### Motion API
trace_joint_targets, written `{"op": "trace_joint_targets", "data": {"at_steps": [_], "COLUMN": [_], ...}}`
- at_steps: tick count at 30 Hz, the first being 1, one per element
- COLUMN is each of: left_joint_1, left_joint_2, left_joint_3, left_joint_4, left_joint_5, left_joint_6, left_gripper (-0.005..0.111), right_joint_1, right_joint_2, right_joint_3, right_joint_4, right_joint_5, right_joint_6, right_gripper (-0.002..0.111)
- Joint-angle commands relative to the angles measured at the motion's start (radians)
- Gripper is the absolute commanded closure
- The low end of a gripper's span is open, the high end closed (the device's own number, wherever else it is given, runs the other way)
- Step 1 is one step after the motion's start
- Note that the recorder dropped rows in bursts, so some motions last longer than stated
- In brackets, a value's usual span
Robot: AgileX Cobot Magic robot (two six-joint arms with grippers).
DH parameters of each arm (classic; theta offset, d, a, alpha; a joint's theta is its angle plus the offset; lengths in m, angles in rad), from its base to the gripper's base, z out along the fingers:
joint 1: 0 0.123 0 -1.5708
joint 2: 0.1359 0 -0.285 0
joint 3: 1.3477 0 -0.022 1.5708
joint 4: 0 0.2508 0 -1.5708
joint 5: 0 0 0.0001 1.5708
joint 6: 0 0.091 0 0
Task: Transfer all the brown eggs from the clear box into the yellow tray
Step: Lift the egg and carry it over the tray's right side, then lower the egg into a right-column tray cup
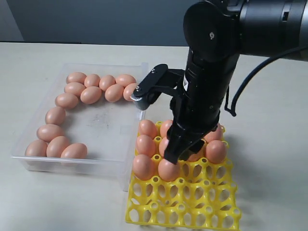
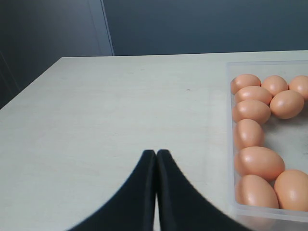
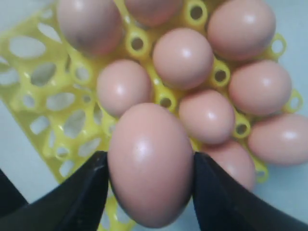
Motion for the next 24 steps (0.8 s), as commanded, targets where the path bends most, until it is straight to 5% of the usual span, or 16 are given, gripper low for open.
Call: {"op": "trace_joint_targets", "data": {"at_steps": [1, 4, 21, 24], "left_joint_1": [-0.005, -0.005, -0.005, -0.005], "left_joint_2": [-0.005, -0.005, -0.005, -0.005], "left_joint_3": [0.004, 0.004, 0.004, 0.004], "left_joint_4": [0.0, 0.0, 0.0, 0.0], "left_joint_5": [-0.011, -0.011, -0.011, -0.011], "left_joint_6": [0.0, 0.0, 0.0, 0.0], "left_gripper": [0.106, 0.106, 0.106, 0.106], "right_joint_1": [-0.005, -0.005, 0.038, 0.067], "right_joint_2": [-0.051, -0.119, -0.306, -0.306], "right_joint_3": [0.102, 0.212, 0.899, 0.98], "right_joint_4": [0.093, 0.107, 0.485, 0.414], "right_joint_5": [-0.181, -0.315, -1.845, -1.875], "right_joint_6": [0.006, 0.012, 0.253, 0.339], "right_gripper": [0.108, 0.108, 0.108, 0.108]}}
